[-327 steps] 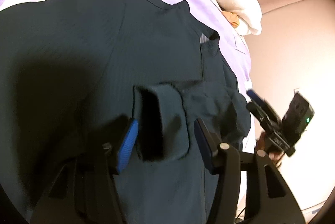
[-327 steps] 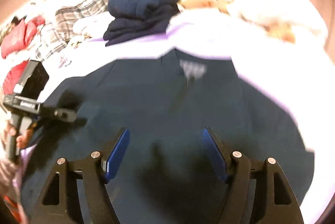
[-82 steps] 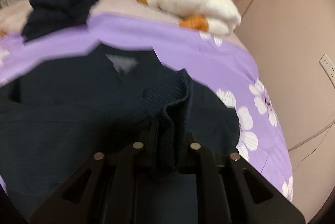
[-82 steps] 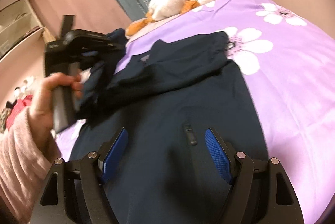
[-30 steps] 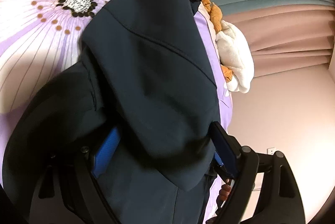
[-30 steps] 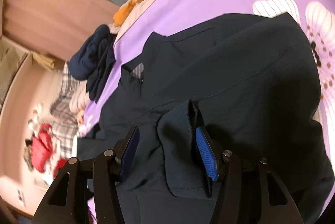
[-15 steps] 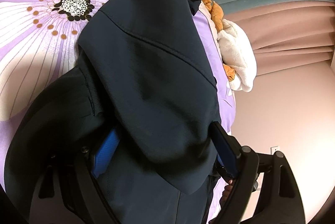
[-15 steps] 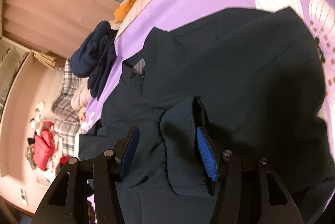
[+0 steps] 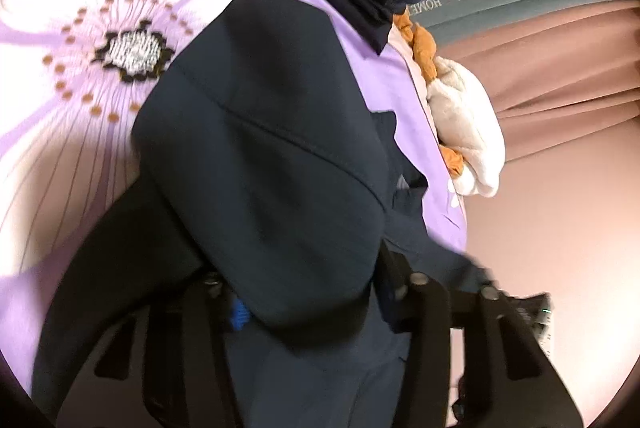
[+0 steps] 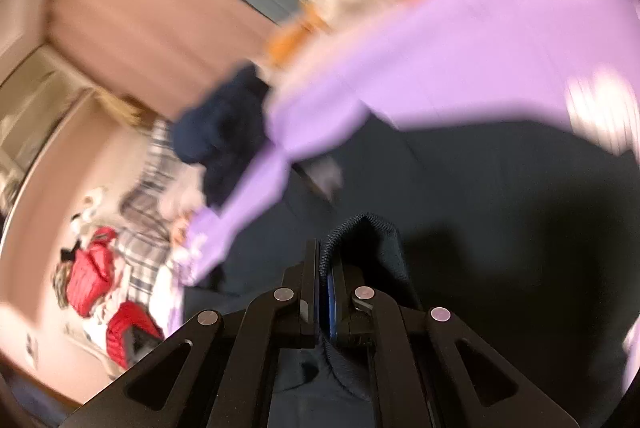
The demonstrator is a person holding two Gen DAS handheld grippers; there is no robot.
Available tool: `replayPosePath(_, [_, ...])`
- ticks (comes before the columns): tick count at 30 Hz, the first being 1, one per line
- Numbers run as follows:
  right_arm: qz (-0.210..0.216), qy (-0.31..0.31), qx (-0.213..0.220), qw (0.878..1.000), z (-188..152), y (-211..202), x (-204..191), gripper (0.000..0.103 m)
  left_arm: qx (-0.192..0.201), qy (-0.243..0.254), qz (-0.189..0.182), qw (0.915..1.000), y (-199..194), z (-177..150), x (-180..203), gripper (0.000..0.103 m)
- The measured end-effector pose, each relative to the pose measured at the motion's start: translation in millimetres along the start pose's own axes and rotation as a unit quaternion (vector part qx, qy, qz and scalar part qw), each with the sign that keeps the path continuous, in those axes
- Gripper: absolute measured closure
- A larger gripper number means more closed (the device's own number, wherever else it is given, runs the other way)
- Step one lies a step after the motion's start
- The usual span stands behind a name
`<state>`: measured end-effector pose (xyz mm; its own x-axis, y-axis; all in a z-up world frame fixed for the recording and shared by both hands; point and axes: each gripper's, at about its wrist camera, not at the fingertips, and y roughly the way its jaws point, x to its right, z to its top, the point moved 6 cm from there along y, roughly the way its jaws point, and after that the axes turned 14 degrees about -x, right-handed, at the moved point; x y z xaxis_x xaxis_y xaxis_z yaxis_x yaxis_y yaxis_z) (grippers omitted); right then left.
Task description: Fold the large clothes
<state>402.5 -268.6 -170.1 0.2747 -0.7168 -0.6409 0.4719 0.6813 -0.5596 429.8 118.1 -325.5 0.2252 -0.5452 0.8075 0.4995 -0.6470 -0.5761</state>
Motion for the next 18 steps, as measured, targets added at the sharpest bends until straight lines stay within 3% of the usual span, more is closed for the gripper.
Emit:
replayPosePath(3, [-0.014, -0.051, 0.008, 0.999, -2.5, 3.7, 5.9, 0.098, 0.02, -0.012, -0.001, 0.9997, -1.2, 3.0, -6.7, 0.063])
replayPosePath(7, [-0.017, -0.098, -0.067, 0.993, -48.6, 34.5, 24.2, 0.098, 0.012, -0.001, 0.018, 0.9998, 2.2, -1.6, -12.9, 0.066])
replayPosePath(10, [0.013, -0.119, -0.098, 0.988, -81.0, 28.1, 24.0, 0.098, 0.004, 0.004, 0.028, 0.9996, -1.8, -0.2, -15.1, 0.066])
replayPosePath(11, [-0.002, -0.12, -0.105, 0.987, -88.0, 25.0, 25.0, 0.098, 0.004, 0.004, 0.031, 0.9995, -3.7, 0.6, -15.1, 0.066])
replayPosePath(14, [-0.037, -0.069, -0.142, 0.987, -95.2, 22.8, 49.0, 0.098, 0.001, -0.001, 0.034, 0.9994, -10.4, 3.7, -15.4, 0.066])
replayPosePath(18, [-0.027, -0.017, -0.155, 0.987, -110.8, 7.4, 68.3, 0.098, 0.002, 0.001, 0.039, 0.9992, -17.6, 3.9, -15.0, 0.066])
